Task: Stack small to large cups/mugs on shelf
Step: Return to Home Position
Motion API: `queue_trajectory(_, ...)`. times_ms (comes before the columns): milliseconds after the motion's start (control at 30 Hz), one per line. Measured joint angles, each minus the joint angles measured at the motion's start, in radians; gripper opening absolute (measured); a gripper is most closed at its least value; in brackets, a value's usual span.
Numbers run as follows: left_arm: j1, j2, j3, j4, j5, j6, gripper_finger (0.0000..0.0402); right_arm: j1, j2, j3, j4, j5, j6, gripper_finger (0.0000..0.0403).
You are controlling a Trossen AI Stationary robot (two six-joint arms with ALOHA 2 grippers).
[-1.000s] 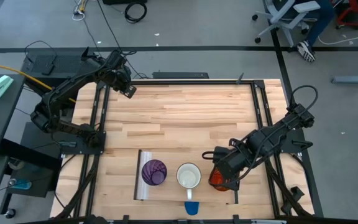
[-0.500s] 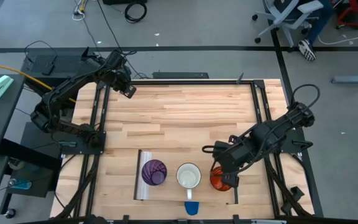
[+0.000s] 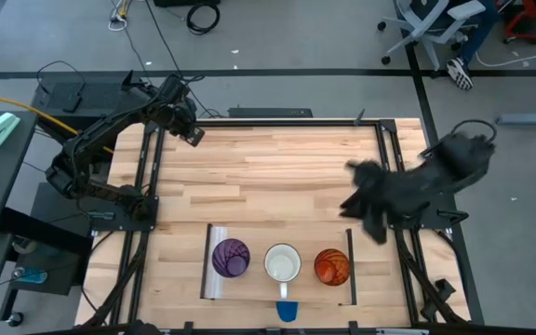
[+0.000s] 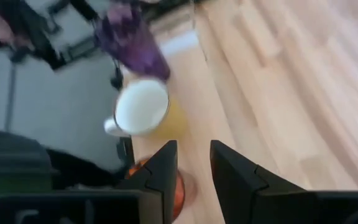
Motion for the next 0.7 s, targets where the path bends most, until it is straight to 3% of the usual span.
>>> queue_trajectory(333, 0.0, 0.0, 0.0, 0.016, 0.0, -0.038, 0.0042, -0.002, -0.191, 0.016, -0.001, 0.044, 0.044, 0.0103)
queue_trajectory(500, -0.006, 0.0, 0.0, 0.012, 0.0, -0.167, 0.0035, -0.002, -0.232, 0.015, -0.001, 0.064, -0.113, 0.0103)
queue_trajectory(700, -0.036, -0.014, -0.001, 0.085, 0.074, -0.166, 0.0034, -0.003, -0.278, 0.015, 0.001, 0.116, -0.146, 0.0103)
